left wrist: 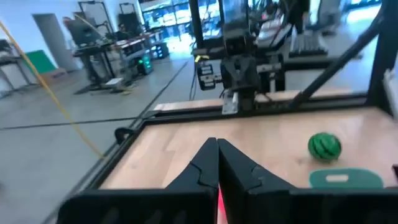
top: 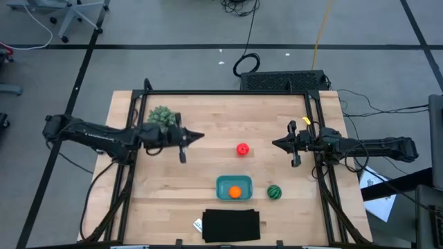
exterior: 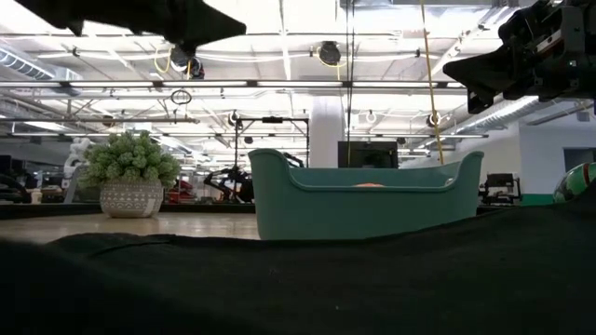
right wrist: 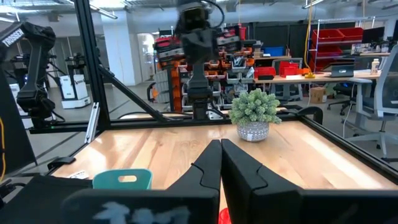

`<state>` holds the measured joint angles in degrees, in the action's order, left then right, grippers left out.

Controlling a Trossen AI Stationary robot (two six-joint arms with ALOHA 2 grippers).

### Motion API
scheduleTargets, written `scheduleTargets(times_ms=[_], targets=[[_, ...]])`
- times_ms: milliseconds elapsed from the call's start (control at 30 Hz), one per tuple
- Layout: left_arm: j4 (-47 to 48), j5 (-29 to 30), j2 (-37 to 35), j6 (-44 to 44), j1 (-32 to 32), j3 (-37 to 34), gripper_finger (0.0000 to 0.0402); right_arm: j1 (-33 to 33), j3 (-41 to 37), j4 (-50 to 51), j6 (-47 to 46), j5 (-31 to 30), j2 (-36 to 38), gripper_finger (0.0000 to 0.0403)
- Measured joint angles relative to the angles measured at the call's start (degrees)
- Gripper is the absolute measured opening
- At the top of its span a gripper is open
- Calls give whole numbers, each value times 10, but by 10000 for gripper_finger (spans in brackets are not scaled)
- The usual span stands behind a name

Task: Pick and placing Produce into tupperware
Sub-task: Put the watermelon in the blue bin

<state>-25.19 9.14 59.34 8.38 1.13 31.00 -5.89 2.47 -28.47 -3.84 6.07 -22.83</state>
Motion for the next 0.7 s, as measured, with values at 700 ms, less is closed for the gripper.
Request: scheduleTargets(times_ms=[700], targets=[[-80, 16, -225, 16, -2, -231, 0, 0, 0, -5, -14, 0, 0, 0]])
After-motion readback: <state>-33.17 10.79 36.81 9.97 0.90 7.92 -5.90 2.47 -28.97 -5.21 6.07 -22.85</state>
